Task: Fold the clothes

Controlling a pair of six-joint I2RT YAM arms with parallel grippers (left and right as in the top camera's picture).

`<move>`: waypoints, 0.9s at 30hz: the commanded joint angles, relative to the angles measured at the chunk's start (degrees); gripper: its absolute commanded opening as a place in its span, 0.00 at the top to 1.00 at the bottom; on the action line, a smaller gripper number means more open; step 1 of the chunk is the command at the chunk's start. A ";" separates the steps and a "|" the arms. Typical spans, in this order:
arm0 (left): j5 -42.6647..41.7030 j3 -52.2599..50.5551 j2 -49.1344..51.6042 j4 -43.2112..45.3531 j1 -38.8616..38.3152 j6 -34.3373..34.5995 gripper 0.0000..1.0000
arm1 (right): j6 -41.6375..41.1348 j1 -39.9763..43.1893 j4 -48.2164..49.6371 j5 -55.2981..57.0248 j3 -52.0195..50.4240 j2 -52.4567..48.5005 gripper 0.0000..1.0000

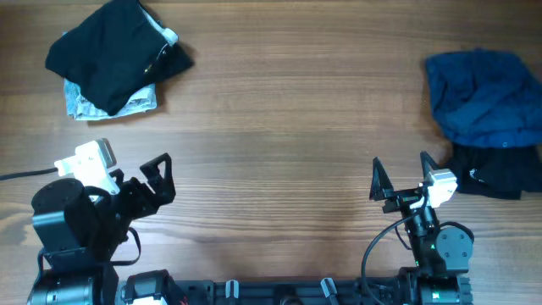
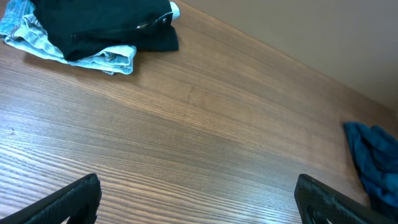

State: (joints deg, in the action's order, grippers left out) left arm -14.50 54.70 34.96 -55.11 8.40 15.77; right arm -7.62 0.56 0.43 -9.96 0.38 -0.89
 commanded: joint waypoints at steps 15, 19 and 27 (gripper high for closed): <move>-2.45 -26.88 -18.75 30.42 -7.98 0.15 0.00 | 0.81 0.28 0.28 1.03 -0.09 0.68 0.00; -2.58 -45.03 -25.24 53.33 -8.90 1.64 0.00 | 0.79 0.28 0.28 1.03 -0.09 0.68 0.00; 7.06 -54.36 -34.84 54.29 -8.90 0.92 0.00 | 0.81 0.28 0.28 1.03 -0.09 0.61 0.00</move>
State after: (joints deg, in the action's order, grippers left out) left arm -12.14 2.70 1.19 -0.73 -0.27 16.91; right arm -7.44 0.60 0.40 -9.96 0.38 -0.78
